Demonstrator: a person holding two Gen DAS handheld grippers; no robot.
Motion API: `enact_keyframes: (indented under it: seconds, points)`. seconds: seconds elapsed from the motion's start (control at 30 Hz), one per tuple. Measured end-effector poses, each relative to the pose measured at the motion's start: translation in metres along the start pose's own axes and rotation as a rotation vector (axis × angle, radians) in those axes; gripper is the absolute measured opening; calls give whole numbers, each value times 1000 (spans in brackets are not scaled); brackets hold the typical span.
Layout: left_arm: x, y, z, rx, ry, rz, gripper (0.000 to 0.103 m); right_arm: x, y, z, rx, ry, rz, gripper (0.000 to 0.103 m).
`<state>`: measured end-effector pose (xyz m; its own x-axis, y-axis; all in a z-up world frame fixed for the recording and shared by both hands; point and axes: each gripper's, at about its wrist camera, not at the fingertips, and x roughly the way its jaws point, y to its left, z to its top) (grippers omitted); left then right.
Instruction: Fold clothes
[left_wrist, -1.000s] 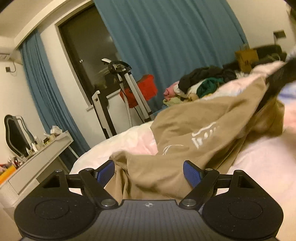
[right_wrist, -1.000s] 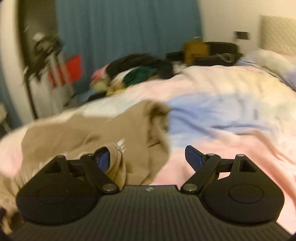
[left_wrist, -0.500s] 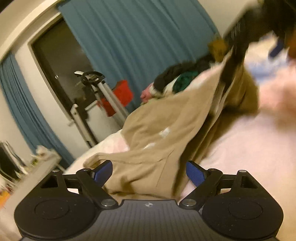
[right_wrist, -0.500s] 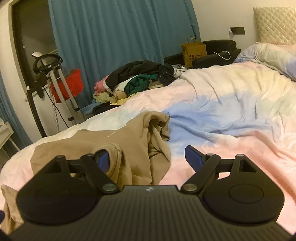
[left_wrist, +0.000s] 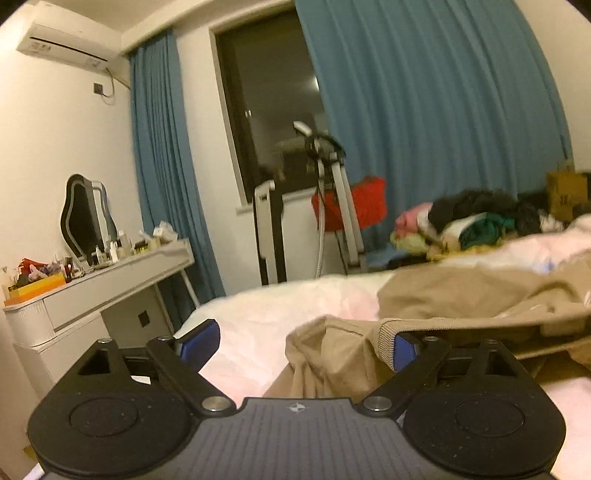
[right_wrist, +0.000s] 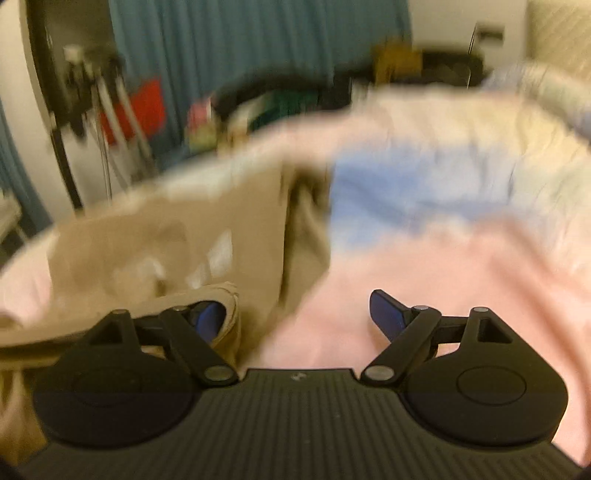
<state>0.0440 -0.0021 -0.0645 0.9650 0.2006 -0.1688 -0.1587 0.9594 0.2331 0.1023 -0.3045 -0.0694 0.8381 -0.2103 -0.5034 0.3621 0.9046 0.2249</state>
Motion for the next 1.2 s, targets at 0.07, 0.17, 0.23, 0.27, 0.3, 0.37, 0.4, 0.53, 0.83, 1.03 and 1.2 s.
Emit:
enact_keyframes:
  seconds: [0.07, 0.17, 0.23, 0.27, 0.3, 0.37, 0.4, 0.53, 0.83, 1.03, 1.2]
  points:
    - [-15, 5, 9, -25, -69, 3, 96, -22, 0, 11, -6, -125, 16, 89]
    - [-36, 16, 32, -97, -144, 21, 98, -56, 0, 29, -31, -292, 51, 89]
    - [-50, 24, 52, -133, -185, 34, 98, -82, 1, 47, -49, -362, 86, 89]
    - [-57, 30, 64, -147, -204, 43, 98, -96, 1, 58, -56, -389, 106, 89]
    - [-64, 37, 79, -172, -218, 47, 98, -109, 0, 69, -61, -413, 130, 89]
    - [-74, 55, 111, -243, -237, 40, 99, -138, -3, 98, -75, -453, 192, 89]
    - [-80, 64, 128, -275, -249, 33, 99, -152, -2, 112, -86, -474, 214, 89]
    - [-113, 98, 206, -336, -352, 38, 99, -218, 5, 175, -133, -558, 289, 89]
    - [-199, 162, 364, -349, -558, 45, 100, -365, 13, 293, -172, -698, 413, 89]
    - [-244, 188, 428, -346, -596, -48, 103, -433, -2, 339, -173, -738, 454, 89]
    - [-225, 187, 428, -350, -481, -166, 103, -419, -10, 337, -208, -691, 416, 89]
